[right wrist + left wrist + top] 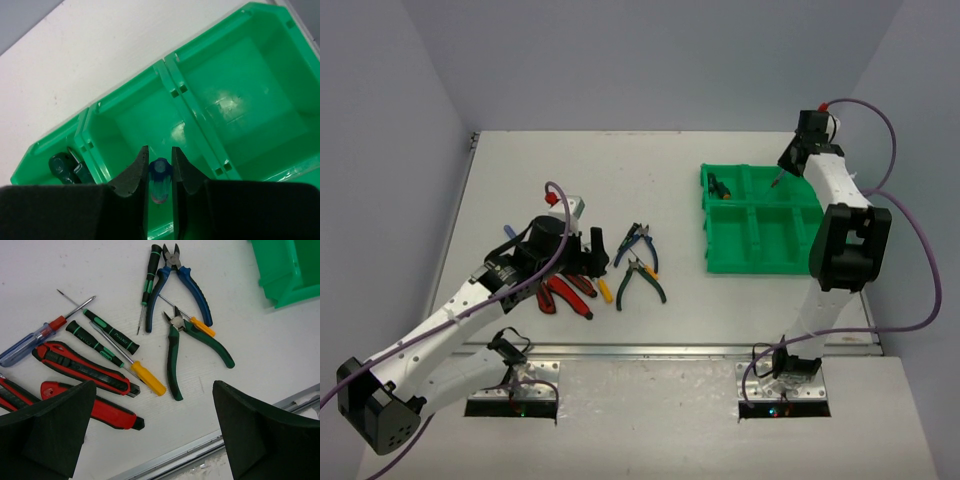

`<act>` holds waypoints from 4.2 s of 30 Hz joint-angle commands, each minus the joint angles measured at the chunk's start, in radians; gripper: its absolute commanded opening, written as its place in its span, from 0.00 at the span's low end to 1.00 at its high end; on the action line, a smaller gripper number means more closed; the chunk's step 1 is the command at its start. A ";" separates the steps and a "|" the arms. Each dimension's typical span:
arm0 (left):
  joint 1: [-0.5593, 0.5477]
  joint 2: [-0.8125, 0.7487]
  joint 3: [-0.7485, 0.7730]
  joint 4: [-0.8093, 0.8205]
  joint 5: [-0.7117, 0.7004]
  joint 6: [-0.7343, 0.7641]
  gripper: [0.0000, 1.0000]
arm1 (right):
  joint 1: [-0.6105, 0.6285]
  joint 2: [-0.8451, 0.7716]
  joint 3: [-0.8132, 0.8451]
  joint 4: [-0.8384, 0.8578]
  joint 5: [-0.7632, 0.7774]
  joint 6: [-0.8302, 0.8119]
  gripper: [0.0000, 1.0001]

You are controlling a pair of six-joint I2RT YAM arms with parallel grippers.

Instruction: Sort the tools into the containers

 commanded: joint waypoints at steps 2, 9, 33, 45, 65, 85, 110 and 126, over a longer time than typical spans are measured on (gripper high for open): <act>-0.001 -0.001 0.006 0.048 0.015 0.021 1.00 | 0.007 0.024 0.066 -0.019 -0.059 0.023 0.06; 0.006 0.025 0.022 0.012 -0.101 -0.016 1.00 | 0.009 -0.030 0.006 -0.036 -0.142 0.043 0.68; 0.553 0.493 0.279 -0.210 -0.450 -0.638 1.00 | 0.070 -0.684 -0.844 0.305 -0.693 0.078 0.99; 0.657 0.925 0.378 -0.100 -0.294 -0.510 0.89 | 0.070 -0.680 -0.861 0.331 -0.735 0.080 0.99; 0.615 0.545 0.171 0.184 -0.072 -0.403 0.00 | 0.208 -0.644 -0.956 0.859 -1.178 0.375 0.99; 0.142 0.212 -0.135 1.038 0.795 -0.449 0.00 | 0.559 -0.603 -0.784 0.925 -0.953 0.439 0.88; 0.088 0.059 0.235 0.020 -0.041 -0.165 1.00 | 0.435 -0.672 -0.609 0.287 -0.336 0.092 0.00; 0.088 -0.157 0.232 -0.175 -0.118 -0.066 1.00 | 0.041 -0.285 -0.260 0.275 0.198 -0.004 0.00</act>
